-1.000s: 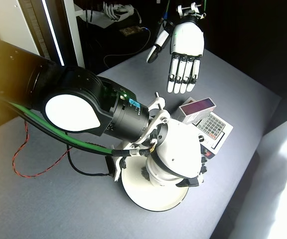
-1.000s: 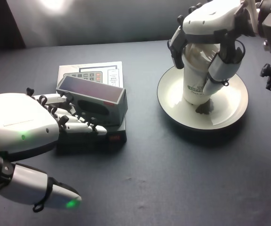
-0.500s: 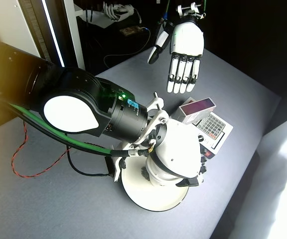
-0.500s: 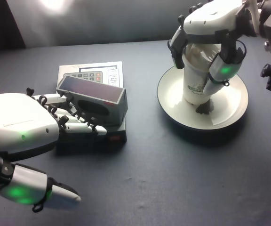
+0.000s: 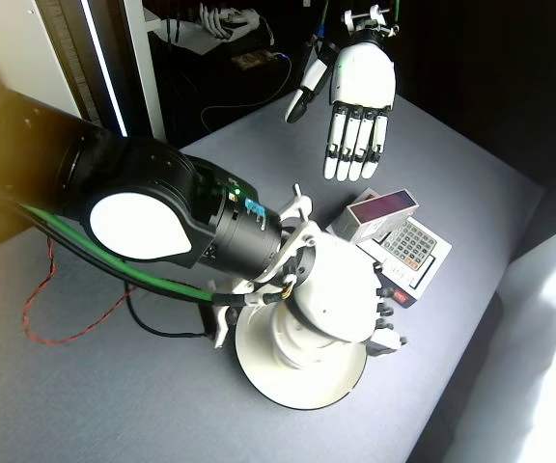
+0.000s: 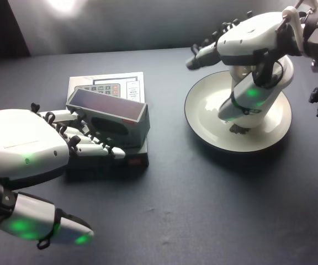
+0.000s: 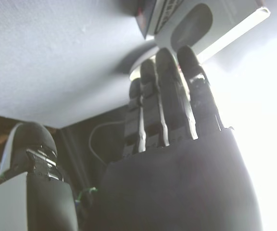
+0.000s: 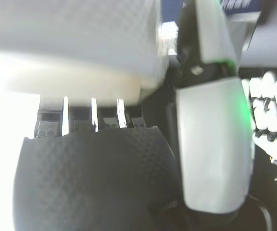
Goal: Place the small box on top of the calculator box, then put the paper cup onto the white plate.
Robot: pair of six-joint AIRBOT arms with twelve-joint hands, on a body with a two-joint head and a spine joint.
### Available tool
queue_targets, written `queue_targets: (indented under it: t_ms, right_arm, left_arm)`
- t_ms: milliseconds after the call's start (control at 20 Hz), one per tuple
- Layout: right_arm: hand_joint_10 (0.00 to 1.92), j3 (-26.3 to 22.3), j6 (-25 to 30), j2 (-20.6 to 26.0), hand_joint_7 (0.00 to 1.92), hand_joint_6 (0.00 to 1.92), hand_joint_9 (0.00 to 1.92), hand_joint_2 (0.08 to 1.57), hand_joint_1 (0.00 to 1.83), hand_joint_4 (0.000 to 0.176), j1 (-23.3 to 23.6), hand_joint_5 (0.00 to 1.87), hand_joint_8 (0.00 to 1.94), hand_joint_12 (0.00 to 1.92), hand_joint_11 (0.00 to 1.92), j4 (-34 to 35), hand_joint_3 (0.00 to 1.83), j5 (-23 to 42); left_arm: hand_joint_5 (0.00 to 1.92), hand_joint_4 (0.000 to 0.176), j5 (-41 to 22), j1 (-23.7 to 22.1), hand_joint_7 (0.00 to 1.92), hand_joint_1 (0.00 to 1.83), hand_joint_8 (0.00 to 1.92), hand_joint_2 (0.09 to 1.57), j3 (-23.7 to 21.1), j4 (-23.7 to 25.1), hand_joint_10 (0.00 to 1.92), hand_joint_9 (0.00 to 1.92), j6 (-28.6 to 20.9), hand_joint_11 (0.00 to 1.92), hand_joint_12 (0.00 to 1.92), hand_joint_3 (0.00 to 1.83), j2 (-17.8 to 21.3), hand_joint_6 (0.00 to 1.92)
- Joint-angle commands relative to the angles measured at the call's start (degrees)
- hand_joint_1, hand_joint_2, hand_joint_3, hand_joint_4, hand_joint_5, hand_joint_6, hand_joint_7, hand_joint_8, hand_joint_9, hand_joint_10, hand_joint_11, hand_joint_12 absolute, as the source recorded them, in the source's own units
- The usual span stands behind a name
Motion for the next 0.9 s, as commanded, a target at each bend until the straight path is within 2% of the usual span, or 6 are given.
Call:
queue_targets:
  t_ms: [0, 100, 150, 500, 650, 850]
  right_arm:
    - [0.0, -0.05, 0.19, 0.73, 0.11, 0.0, 0.12, 0.92, 0.72, 0.0, 0.51, 0.07, 0.0, 0.48, 0.0, 0.1, 0.0, 5.27]
    - [0.0, -0.28, 0.19, 0.73, 0.01, 0.0, 0.03, 0.82, 0.66, 0.0, 0.26, 0.0, 0.0, 0.27, 0.0, 0.1, 0.0, 5.24]
    - [0.0, -0.56, 0.19, 0.77, 0.0, 0.0, 0.0, 0.78, 0.61, 0.0, 0.05, 0.0, 0.0, 0.02, 0.0, 0.09, 0.0, 5.24]
    - [0.0, -4.72, -0.44, 1.97, 0.0, 0.0, 0.0, 0.74, 0.51, 0.0, 0.05, 0.0, 0.0, 0.0, 0.0, 0.1, 0.0, 8.8]
    - [0.0, -5.61, -2.39, 2.37, 0.0, 0.0, 0.0, 0.72, 0.58, 0.0, 1.65, 0.0, 0.0, 0.0, 0.0, 0.18, 0.0, 10.88]
    - [0.0, -7.46, -4.69, 5.04, 0.0, 0.0, 0.0, 0.74, 0.54, 0.0, 5.43, 0.0, 0.0, 0.0, 0.0, -1.23, 0.0, 17.07]
  left_arm:
    - [0.26, 0.0, -4.93, -0.61, 0.39, 0.36, 0.01, 1.05, 0.23, -0.82, 0.01, 0.4, -0.24, 0.0, 0.81, 0.0, 0.59, 0.01]
    - [0.28, 0.0, -4.93, -0.62, 0.4, 0.35, 0.01, 1.05, 0.22, -0.82, 0.01, 0.41, -0.24, 0.0, 0.81, 0.0, 0.59, 0.01]
    - [0.24, 0.0, -4.93, -0.63, 0.37, 0.3, 0.0, 1.06, 0.22, -0.82, 0.0, 0.38, -0.24, 0.0, 0.76, 0.0, 0.59, 0.0]
    - [0.22, 0.0, -4.92, -0.72, 0.36, 0.31, 0.01, 1.06, 0.05, -0.83, 0.01, 0.37, -0.26, 0.0, 0.79, 0.0, 0.58, 0.01]
    - [0.23, 0.0, -4.94, -0.69, 0.37, 0.29, 0.01, 1.07, 0.08, -0.83, 0.0, 0.37, -0.26, 0.0, 0.75, 0.0, 0.58, 0.01]
    - [0.22, 0.0, -5.32, -0.67, 0.36, 0.25, 0.0, 1.07, 0.11, -0.74, 0.0, 0.37, -0.25, 0.0, 0.78, 0.0, 0.59, 0.0]
